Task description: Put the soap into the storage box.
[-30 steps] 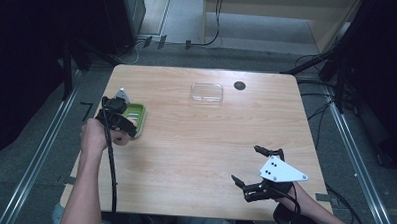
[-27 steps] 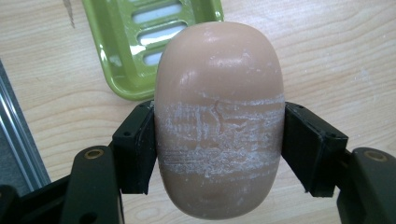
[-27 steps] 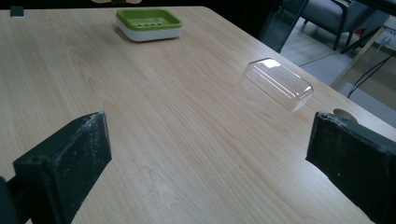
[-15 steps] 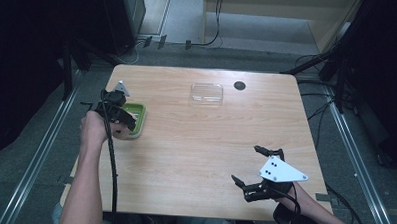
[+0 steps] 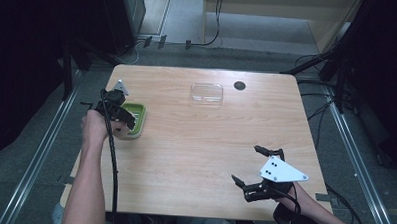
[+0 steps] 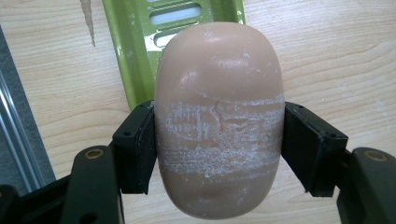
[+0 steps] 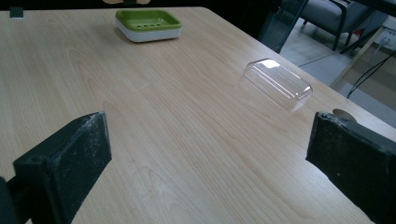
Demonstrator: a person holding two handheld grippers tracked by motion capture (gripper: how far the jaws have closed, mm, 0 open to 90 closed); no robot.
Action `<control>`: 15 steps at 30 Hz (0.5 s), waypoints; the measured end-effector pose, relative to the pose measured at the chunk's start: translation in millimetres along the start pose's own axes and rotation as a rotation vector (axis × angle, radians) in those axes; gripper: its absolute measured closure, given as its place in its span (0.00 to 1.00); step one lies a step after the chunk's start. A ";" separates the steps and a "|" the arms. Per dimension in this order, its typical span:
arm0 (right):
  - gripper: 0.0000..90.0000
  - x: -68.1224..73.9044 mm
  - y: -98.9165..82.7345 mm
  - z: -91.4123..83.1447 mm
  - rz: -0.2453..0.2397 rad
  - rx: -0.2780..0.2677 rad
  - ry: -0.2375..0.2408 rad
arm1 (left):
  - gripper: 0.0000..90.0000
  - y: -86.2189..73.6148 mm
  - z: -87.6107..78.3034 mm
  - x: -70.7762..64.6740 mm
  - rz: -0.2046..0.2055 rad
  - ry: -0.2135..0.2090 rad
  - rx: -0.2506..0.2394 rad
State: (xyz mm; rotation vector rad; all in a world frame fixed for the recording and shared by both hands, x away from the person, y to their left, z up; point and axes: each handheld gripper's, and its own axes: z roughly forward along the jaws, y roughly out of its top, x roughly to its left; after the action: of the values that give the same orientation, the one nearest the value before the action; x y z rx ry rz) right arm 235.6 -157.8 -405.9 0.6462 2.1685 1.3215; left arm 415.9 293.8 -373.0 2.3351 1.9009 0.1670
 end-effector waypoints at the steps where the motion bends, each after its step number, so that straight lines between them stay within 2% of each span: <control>1: 0.00 -0.1 0.0 0.0 0.000 0.000 0.000 | 0.37 0.3 0.3 0.4 0.002 0.001 0.003; 15: 0.00 0.3 0.1 0.4 -0.003 0.003 0.001 | 0.37 5.3 7.2 0.2 -0.003 0.004 -0.006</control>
State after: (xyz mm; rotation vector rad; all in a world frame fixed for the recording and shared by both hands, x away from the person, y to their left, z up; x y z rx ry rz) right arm 235.6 -157.4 -406.0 0.6436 2.1721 1.3170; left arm 422.3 292.8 -379.2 2.3298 1.9032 0.1763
